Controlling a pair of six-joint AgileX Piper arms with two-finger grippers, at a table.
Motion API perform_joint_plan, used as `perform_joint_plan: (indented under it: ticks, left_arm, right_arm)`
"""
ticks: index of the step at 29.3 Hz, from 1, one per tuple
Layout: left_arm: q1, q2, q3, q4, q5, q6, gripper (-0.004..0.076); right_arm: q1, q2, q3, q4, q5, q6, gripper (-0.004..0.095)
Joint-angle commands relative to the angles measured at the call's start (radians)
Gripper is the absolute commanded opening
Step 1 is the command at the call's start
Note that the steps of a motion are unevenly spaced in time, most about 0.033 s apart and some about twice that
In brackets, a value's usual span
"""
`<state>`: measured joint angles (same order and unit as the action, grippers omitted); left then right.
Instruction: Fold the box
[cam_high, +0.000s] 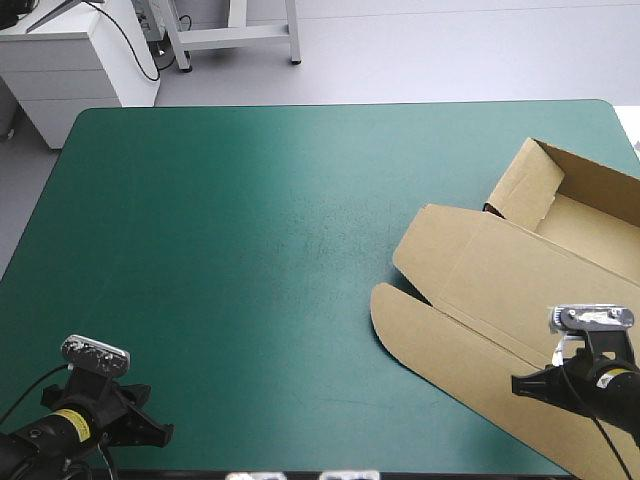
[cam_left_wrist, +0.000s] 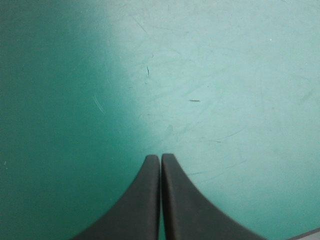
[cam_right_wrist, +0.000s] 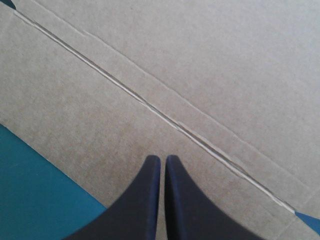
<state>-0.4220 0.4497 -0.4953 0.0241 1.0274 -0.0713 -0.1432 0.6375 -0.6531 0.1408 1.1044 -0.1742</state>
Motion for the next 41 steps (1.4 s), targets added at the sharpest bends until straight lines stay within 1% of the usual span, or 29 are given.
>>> perform_joint_plan:
  ticks: [1,6,10,14,41]
  left_arm:
    - [-0.007,0.007,-0.025,-0.002,-0.031,-0.005,-0.0008]
    - [-0.007,0.007,-0.025,-0.002,-0.018,-0.007,-0.0008]
    - [-0.007,0.007,-0.025,-0.002,-0.018,-0.007,-0.0008]
    - [-0.007,0.007,-0.025,-0.002,-0.018,-0.007,-0.0008]
    - [-0.007,0.007,-0.025,-0.002,-0.018,-0.007,-0.0008]
  right_arm:
    - [0.003,-0.057,0.024,0.029,-0.062,-0.050,0.0021]
    - [0.003,-0.147,0.071,0.056,-0.072,-0.091,0.0021]
    - [0.003,-0.237,0.115,0.058,-0.118,-0.096,0.0021]
    - [0.003,-0.284,0.150,0.058,-0.137,-0.096,0.0021]
    - [0.003,-0.293,0.150,0.058,-0.131,-0.096,0.0021]
